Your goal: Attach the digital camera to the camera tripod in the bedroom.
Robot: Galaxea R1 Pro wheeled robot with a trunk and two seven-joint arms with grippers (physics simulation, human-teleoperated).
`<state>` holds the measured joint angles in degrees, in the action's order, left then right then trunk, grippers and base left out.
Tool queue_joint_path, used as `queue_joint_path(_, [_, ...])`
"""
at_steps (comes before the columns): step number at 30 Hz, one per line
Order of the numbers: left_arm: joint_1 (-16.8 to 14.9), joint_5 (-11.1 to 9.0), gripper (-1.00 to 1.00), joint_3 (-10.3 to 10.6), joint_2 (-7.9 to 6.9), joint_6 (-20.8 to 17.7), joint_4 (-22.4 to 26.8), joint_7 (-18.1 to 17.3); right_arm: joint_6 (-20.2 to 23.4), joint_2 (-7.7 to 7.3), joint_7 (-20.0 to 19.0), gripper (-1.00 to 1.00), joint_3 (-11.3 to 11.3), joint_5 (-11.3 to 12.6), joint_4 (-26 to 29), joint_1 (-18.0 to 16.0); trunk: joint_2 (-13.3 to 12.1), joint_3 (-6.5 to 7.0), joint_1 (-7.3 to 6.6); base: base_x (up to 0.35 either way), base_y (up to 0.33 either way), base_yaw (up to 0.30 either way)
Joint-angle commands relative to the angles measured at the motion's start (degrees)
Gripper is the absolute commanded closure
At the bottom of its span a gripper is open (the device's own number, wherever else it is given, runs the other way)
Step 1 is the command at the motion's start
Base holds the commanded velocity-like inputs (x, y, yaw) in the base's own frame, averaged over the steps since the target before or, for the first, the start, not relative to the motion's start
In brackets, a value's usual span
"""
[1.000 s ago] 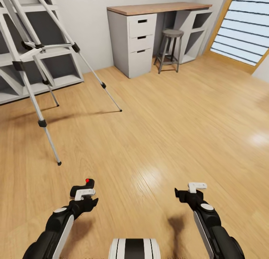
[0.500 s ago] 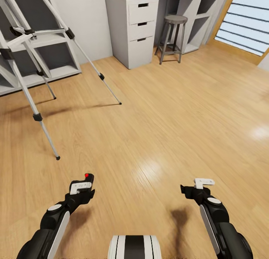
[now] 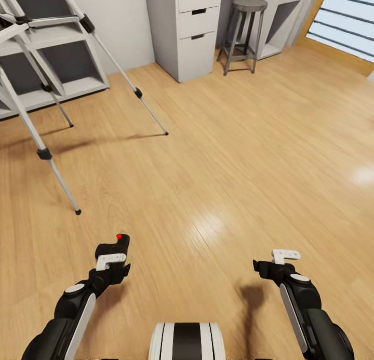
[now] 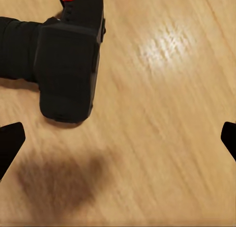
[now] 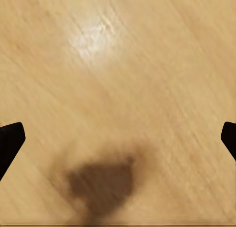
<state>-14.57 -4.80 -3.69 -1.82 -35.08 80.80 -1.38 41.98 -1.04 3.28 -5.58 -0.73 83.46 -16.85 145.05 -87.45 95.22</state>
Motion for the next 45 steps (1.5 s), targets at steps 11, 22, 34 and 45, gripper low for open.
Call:
queue_joint_path(11, [-0.02,-0.55,-1.00,-0.05,0.10,-0.34,0.06,-0.11,0.78,-0.02,0.12,-1.00,-0.12,-0.06,0.04,-0.02,0.16,-2.48,0.27,0.000,0.000,0.000])
queue_joint_path(22, [-0.02,-0.69,-1.00,0.00,0.22,-0.34,0.06,-0.11,3.94,-0.02,0.11,-1.00,0.03,-0.06,2.09,-0.02,0.31,-4.92,0.56,0.000,0.000,0.000])
queue_joint_path(34, [-0.02,-1.14,-1.00,0.00,0.39,-0.18,0.71,-0.20,11.14,-0.02,-0.09,-1.00,-0.13,-0.04,5.74,-0.02,0.47,-7.57,0.86,0.000,0.000,0.000])
queue_joint_path(45, [-0.02,-1.18,-1.00,-0.04,0.57,-0.09,0.94,-0.20,11.35,-0.02,-0.27,-1.00,-0.25,0.07,5.89,-0.02,0.62,-10.01,1.15,0.000,0.000,0.000])
